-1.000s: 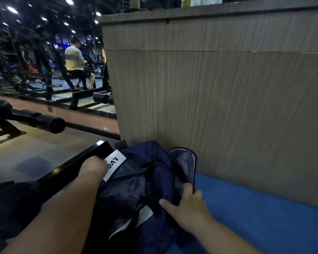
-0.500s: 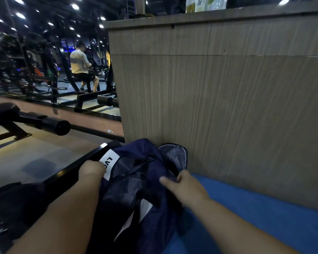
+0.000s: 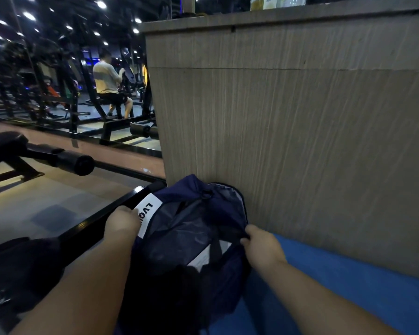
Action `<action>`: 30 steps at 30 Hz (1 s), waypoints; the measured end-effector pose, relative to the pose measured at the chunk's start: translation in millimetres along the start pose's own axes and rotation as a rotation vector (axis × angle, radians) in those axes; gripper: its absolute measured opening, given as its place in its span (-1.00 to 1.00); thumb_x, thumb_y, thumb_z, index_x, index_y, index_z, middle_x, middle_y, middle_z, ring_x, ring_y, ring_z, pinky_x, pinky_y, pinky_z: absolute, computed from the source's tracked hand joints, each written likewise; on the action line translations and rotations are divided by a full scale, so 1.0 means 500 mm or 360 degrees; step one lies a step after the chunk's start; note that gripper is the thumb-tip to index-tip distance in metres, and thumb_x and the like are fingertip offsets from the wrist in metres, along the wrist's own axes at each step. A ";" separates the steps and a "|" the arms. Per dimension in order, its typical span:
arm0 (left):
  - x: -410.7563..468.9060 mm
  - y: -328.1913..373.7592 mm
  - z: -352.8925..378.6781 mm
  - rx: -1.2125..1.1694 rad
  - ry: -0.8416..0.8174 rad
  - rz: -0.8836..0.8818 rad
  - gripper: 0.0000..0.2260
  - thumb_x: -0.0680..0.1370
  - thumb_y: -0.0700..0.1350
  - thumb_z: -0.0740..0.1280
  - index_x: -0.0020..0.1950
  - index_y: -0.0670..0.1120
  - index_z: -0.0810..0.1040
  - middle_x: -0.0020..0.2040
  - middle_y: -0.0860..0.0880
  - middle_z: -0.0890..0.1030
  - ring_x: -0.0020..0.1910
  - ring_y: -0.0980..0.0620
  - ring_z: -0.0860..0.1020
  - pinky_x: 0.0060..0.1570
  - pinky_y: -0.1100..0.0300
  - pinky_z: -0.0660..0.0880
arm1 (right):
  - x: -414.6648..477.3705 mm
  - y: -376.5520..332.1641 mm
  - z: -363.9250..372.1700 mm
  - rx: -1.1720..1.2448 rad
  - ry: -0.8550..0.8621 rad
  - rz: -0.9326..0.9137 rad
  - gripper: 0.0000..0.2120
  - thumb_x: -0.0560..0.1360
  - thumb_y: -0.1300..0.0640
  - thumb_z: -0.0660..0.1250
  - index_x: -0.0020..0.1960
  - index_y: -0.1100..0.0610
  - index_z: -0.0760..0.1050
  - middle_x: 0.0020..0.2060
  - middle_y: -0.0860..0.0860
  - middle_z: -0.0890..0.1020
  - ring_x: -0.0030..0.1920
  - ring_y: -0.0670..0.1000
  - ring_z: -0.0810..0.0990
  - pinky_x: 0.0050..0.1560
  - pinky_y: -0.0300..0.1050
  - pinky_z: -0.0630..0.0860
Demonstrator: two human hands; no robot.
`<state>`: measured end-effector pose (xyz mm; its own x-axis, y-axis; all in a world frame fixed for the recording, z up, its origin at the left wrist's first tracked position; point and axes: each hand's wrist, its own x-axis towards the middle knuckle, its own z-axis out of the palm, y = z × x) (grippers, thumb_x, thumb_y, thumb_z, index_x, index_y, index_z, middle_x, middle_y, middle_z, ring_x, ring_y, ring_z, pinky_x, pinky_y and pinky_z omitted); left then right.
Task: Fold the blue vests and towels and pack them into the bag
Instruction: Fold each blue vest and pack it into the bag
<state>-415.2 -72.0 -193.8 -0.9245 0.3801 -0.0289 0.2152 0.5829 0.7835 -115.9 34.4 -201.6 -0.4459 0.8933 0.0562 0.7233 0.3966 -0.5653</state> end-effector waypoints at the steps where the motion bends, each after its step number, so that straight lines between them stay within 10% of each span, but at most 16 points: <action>1: -0.001 -0.004 -0.001 0.0000 -0.0023 0.0018 -0.77 0.62 -0.12 0.22 0.08 -0.27 0.55 0.04 -0.29 0.61 0.12 -0.28 0.55 0.07 0.04 0.43 | 0.012 0.010 -0.005 -0.0067 0.0023 0.0012 -0.91 0.63 0.18 0.19 -0.03 0.16 0.43 -0.17 0.01 0.53 -0.18 -0.04 0.45 -0.29 -0.23 0.30; 12: -0.068 -0.038 0.048 0.0067 0.0001 0.0237 -0.94 0.62 -0.11 0.20 -0.03 0.01 0.43 -0.07 -0.06 0.54 -0.06 -0.12 0.51 0.05 0.05 0.48 | 0.005 0.026 0.019 -0.0017 0.0082 0.0024 -0.83 0.60 0.16 0.24 0.13 0.06 0.28 -0.06 -0.02 0.49 -0.17 -0.11 0.45 -0.17 -0.21 0.38; 17: -0.074 -0.031 0.057 0.0088 0.0008 0.0271 -0.87 0.62 -0.15 0.21 0.10 -0.07 0.52 -0.06 -0.06 0.54 -0.06 -0.11 0.52 -0.04 0.10 0.45 | -0.035 -0.035 0.032 -0.0142 0.0461 -0.0505 -0.70 0.53 0.15 0.28 0.25 0.06 0.40 0.16 0.03 0.47 0.21 0.08 0.40 0.21 -0.03 0.35; 23: -0.070 -0.028 0.053 0.0072 0.0017 0.0276 -0.84 0.61 -0.17 0.23 0.17 -0.11 0.52 0.01 -0.11 0.59 0.02 -0.15 0.55 0.01 0.06 0.47 | -0.073 -0.051 0.091 -0.0571 -0.0317 -0.0412 -0.16 0.41 -0.43 0.23 0.55 -0.20 -0.04 0.58 0.01 -0.13 0.55 0.14 -0.29 0.43 0.38 -0.30; 30: -0.002 -0.049 0.006 -0.0030 0.0148 0.0094 -0.90 0.57 -0.17 0.24 0.01 -0.08 0.54 0.02 -0.20 0.63 0.07 -0.23 0.56 0.10 -0.02 0.50 | -0.024 0.022 0.085 -0.0825 -0.0431 -0.0487 0.10 0.33 -0.51 0.25 0.58 -0.07 -0.27 0.53 0.05 -0.37 0.53 0.01 -0.39 0.49 0.11 -0.39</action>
<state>-418.7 -84.5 -215.1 -0.9358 0.3444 0.0749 0.2650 0.5475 0.7937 -125.1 18.8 -243.4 -0.7397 0.6661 -0.0961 0.6728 0.7352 -0.0831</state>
